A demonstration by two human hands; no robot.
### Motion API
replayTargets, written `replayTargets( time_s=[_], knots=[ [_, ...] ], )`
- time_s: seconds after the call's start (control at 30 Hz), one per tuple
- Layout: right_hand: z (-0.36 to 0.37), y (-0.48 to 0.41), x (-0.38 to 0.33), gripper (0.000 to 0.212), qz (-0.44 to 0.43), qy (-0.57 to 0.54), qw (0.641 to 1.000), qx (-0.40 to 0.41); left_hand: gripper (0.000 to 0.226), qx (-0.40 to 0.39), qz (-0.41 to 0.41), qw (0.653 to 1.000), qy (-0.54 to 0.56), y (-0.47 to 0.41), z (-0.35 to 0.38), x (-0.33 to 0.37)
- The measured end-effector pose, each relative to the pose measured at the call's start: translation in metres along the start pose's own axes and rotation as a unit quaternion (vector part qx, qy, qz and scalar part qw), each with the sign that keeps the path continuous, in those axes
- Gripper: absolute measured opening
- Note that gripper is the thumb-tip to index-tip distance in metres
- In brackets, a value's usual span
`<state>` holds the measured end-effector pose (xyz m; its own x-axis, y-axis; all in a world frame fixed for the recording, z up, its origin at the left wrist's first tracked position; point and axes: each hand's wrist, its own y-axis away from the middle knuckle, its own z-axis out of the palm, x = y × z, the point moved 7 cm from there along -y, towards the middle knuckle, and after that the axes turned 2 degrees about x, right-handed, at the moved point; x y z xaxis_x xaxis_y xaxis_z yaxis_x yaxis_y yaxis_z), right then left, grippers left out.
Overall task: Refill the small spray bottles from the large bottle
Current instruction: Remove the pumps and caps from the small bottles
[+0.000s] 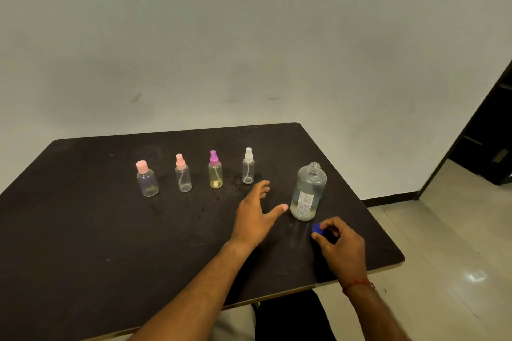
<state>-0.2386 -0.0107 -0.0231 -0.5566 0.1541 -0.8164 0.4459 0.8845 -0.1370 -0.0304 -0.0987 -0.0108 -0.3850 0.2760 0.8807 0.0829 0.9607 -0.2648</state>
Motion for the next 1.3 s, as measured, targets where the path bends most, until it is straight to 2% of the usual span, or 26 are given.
replayTargets(
  time_s=[0.2, 0.27, 0.37, 0.43, 0.5, 0.6, 0.7, 1.1, 1.3],
  knots=[
    [0.003, -0.001, 0.002, 0.044, -0.025, 0.017, 1.0, 0.002, 0.065, 0.034, -0.02, 0.999, -0.005, 0.007, -0.029, -0.023],
    [0.001, 0.002, 0.001, 0.049, -0.037, 0.018, 0.999, 0.026, 0.062, 0.046, -0.026, 0.999, 0.0, 0.007, -0.036, -0.027],
    [-0.01, 0.017, -0.013, 0.037, -0.109, 0.018, 0.985, 0.13, 0.053, 0.07, -0.037, 0.997, 0.015, 0.008, -0.044, -0.031],
    [-0.01, 0.031, -0.033, 0.027, -0.179, 0.0, 0.97, 0.163, 0.041, 0.094, -0.047, 0.994, 0.023, 0.009, -0.049, -0.034],
    [0.001, 0.041, -0.058, 0.022, -0.236, -0.016, 0.962, 0.139, 0.028, 0.121, -0.058, 0.99, 0.036, 0.008, -0.054, -0.038],
    [0.027, 0.043, -0.101, 0.018, -0.276, -0.034, 0.958, 0.067, 0.016, 0.146, -0.067, 0.986, 0.048, 0.008, -0.06, -0.041],
    [0.056, 0.021, -0.133, 0.019, -0.269, -0.044, 0.962, 0.028, 0.014, 0.152, -0.062, 0.985, 0.048, 0.007, -0.064, -0.043],
    [0.126, -0.107, -0.173, 0.039, -0.165, 0.036, 0.986, 0.015, 0.018, 0.165, -0.039, 0.984, 0.055, -0.019, -0.084, -0.037],
    [0.142, -0.118, -0.172, 0.024, -0.167, 0.082, 0.982, -0.038, 0.025, 0.163, -0.035, 0.985, 0.045, -0.029, -0.087, -0.039]
  ],
)
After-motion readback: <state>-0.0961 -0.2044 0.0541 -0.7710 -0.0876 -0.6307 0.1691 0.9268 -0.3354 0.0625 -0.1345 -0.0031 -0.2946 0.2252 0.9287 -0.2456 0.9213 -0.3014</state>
